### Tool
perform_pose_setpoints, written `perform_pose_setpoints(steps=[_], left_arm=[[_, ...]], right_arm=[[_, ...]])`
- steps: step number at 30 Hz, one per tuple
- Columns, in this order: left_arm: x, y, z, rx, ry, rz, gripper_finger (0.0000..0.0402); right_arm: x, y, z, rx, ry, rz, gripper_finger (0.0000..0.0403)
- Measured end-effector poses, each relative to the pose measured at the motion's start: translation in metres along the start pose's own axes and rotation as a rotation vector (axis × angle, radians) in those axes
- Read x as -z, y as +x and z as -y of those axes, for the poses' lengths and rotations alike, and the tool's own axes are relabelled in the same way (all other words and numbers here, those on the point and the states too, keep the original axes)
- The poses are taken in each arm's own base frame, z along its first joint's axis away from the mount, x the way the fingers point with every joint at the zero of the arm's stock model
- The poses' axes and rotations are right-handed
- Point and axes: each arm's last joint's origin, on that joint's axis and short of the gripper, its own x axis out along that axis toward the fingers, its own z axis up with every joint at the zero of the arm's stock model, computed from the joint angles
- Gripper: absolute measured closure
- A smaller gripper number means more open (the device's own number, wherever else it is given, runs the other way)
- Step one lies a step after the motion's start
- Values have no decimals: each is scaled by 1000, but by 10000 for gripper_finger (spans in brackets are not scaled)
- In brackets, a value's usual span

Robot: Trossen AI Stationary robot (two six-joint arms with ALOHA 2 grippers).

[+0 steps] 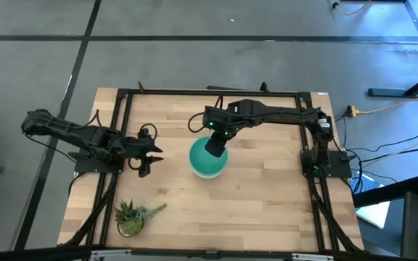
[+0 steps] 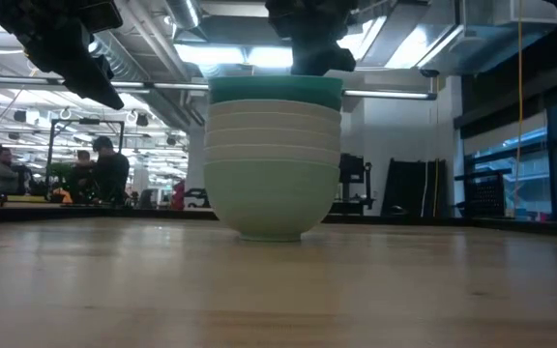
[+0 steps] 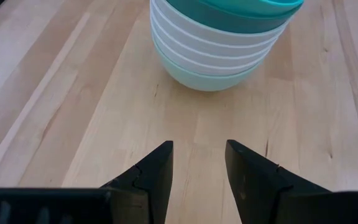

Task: Nest bowls inside each other
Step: Return to Home Position

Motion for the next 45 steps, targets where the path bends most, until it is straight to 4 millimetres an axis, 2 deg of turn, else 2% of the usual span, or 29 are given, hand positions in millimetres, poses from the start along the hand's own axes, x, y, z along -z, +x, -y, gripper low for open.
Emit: perform_pose_setpoints(steps=[7, 11, 14, 17, 21, 24, 28, 33, 38, 45], left_arm=[[0, 0, 0, 0, 0, 0, 260], [0, 0, 0, 0, 4, 0, 260], [0, 0, 0, -1, 5, 3, 260], [-1, -1, 0, -10, 2, 20, 260], [-5, -9, -2, -3, -19, 94, 260], [-10, -20, -4, 32, -50, 195, 260], [-17, -44, -8, 92, -68, 382, 260], [-20, -71, -16, 110, -38, 580, 260], [-17, -84, -23, 37, -27, 662, 260], [-17, -87, -27, -75, -21, 698, 260]], right_arm=[[0, -1, 0, -15, -4, -5, 256], [-7, -16, -1, -50, -56, 40, 221], [-15, -40, -3, -35, -97, 129, 204], [-22, -73, -3, -10, -128, 254, 197], [-18, -120, -1, 34, -159, 387, 196], [-3, -148, 0, 64, -182, 435, 195], [26, -182, 3, 135, -193, 488, 195], [62, -207, 8, 233, -209, 558, 195], [97, -208, 25, 291, -202, 601, 195], [143, -177, 56, 259, -205, 739, 195]])
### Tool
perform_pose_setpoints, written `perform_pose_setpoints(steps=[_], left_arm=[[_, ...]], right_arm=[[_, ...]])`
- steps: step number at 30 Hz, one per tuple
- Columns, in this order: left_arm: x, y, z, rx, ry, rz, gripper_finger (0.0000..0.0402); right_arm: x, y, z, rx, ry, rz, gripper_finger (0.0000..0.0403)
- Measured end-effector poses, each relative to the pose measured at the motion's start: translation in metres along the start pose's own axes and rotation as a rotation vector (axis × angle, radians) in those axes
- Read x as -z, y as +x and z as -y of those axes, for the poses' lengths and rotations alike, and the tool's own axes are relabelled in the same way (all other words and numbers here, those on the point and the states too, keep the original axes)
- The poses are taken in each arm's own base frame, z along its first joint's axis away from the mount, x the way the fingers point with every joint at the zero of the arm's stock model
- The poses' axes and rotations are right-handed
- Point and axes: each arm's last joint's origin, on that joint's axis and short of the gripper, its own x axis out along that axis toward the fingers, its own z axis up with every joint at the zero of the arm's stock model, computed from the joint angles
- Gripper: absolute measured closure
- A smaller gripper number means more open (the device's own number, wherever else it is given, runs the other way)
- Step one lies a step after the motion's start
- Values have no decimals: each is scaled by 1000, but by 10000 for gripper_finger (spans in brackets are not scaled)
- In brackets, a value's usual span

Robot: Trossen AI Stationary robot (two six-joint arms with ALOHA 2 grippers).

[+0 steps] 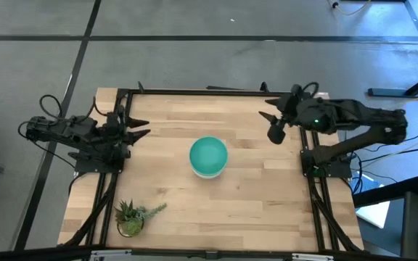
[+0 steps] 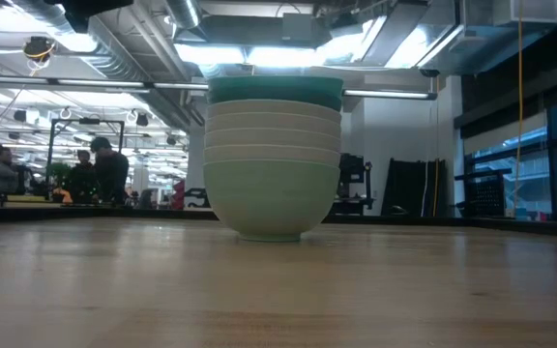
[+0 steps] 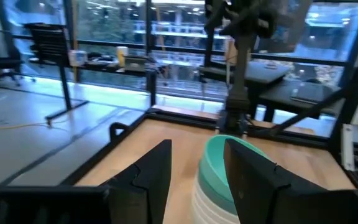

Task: Nest bowls inside each other
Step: Return to Home Position

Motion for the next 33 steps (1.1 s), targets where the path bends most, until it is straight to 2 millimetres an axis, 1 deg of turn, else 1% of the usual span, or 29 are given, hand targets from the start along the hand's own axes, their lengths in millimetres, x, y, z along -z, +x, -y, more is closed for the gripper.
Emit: perform_pose_setpoints(steps=[2, 6, 10, 13, 15, 19, 24, 33], left_arm=[[0, 0, -1, -31, 4, -1, 260], [0, 0, -3, -98, 49, 4, 260], [0, 1, -4, -162, 85, 2, 260], [1, 3, -5, -256, 114, -7, 260], [1, 4, -6, -325, 135, -16, 260], [4, 9, -7, -421, 177, -44, 260], [6, 17, -7, -471, 199, -74, 260], [12, 28, -10, -538, 240, -136, 260]], right_arm=[[21, 0, 5, -1, 17, 47, 195], [61, -2, 19, 5, 119, 171, 195], [105, 4, 26, -5, 203, 279, 195], [133, 9, 30, -12, 245, 345, 195], [149, 13, 32, -9, 248, 369, 195], [169, 20, 34, 33, 247, 410, 195], [186, 30, 38, 94, 270, 421, 195], [208, 48, 39, 78, 292, 408, 196]])
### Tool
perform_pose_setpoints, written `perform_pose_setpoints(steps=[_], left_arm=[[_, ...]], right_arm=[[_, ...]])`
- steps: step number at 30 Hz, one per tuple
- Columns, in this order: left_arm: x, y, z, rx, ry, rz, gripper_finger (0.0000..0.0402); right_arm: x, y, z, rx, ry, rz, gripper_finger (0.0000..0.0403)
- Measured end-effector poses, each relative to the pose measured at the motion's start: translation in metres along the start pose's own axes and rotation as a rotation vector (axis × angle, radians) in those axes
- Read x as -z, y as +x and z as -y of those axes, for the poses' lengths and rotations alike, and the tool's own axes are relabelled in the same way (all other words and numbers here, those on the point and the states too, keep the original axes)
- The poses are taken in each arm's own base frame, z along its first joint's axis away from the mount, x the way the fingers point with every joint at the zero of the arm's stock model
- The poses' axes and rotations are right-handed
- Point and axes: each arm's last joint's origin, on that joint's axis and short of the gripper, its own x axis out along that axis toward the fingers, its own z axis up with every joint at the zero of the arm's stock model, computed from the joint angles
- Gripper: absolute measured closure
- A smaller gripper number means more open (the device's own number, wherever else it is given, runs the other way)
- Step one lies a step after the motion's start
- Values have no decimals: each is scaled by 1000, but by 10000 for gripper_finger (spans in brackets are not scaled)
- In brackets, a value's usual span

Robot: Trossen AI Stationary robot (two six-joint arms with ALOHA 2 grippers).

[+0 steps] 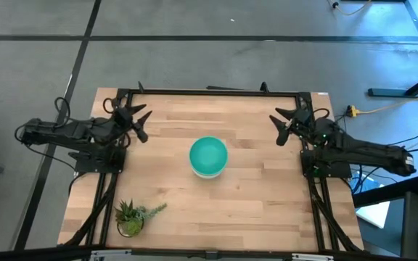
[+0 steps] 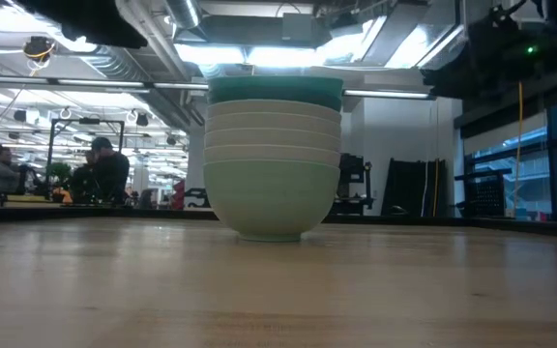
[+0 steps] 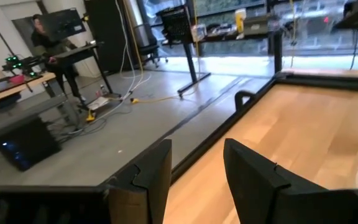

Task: Nest bowls inside each other
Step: Return to Home Position

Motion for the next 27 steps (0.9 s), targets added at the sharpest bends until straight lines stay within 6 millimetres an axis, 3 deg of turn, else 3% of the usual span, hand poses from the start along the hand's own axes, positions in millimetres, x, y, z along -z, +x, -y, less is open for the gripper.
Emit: perform_pose_setpoints(steps=[12, 20, 27], left_arm=[[5, 3, 0, -18, -3, -36, 260], [41, 8, 6, -50, -73, -56, 261], [47, 7, 6, -50, -143, 40, 261]], right_arm=[[4, 3, 5, -9, 11, 33, 196], [4, 3, 5, -10, 10, 32, 196], [4, 3, 5, -25, 10, 31, 196]])
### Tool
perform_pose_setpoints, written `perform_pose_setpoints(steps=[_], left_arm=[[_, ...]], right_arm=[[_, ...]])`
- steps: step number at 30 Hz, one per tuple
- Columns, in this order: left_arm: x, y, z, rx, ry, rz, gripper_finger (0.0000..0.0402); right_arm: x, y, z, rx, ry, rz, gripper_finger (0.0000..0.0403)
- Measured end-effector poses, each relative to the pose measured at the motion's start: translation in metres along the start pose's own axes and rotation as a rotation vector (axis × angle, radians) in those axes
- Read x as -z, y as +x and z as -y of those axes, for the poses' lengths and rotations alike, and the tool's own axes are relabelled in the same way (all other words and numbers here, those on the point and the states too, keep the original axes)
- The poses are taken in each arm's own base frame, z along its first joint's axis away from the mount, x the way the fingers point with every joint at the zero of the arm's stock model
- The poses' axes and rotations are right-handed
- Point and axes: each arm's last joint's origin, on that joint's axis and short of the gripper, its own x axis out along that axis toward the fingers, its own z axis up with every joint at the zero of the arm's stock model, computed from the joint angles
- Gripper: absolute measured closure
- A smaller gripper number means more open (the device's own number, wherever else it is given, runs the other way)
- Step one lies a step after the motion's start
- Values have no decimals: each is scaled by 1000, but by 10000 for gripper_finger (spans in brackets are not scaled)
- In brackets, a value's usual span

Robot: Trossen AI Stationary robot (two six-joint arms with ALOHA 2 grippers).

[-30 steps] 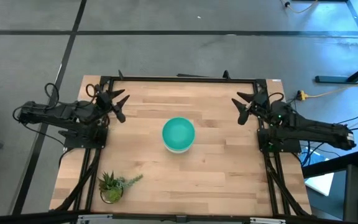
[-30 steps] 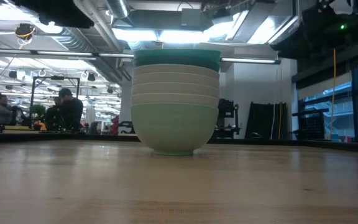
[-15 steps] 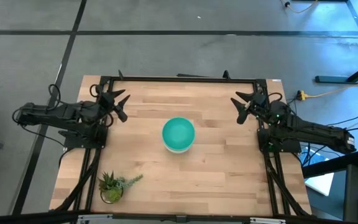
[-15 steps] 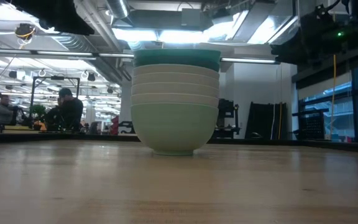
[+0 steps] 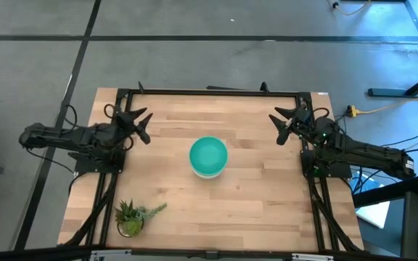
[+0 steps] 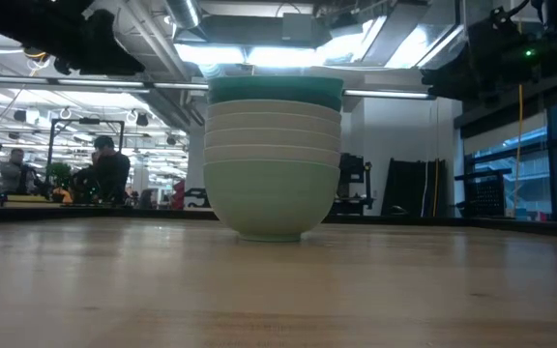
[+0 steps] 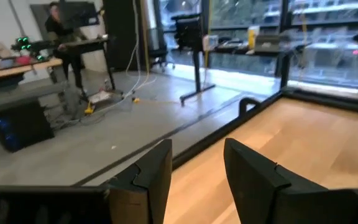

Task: Nest bowls inside each other
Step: Return to Home Position

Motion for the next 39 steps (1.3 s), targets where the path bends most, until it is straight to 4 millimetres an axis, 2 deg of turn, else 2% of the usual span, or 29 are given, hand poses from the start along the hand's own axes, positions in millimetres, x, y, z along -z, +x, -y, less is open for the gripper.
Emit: perform_pose_setpoints(steps=[7, 39], left_arm=[[-1, -3, -1, 107, -10, 64, 261], [-2, -4, -2, 107, -12, 67, 260]], right_arm=[[0, 0, 0, 0, 0, -1, 196], [1, 0, 0, 4, -2, -7, 195]])
